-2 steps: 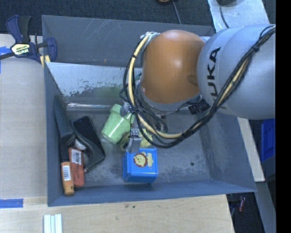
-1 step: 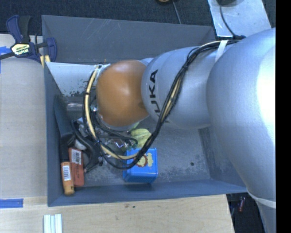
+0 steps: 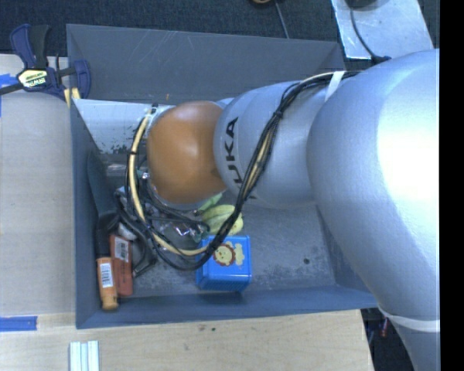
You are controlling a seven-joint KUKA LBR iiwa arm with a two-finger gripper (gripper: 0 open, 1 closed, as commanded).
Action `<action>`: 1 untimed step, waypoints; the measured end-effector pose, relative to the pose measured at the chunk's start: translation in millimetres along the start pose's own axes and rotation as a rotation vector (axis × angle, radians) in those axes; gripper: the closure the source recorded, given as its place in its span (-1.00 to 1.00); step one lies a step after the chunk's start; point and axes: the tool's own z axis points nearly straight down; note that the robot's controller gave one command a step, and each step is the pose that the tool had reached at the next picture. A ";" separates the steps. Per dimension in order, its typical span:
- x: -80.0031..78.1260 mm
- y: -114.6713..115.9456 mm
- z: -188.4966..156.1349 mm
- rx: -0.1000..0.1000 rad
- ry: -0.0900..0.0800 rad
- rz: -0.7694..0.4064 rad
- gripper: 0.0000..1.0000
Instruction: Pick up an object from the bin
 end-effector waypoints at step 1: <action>-13.5 -3.3 0.1 0.019 -0.005 -0.552 -1.00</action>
Offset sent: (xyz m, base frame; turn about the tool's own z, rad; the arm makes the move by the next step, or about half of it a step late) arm 0.0099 -0.0367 -0.0123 -0.3483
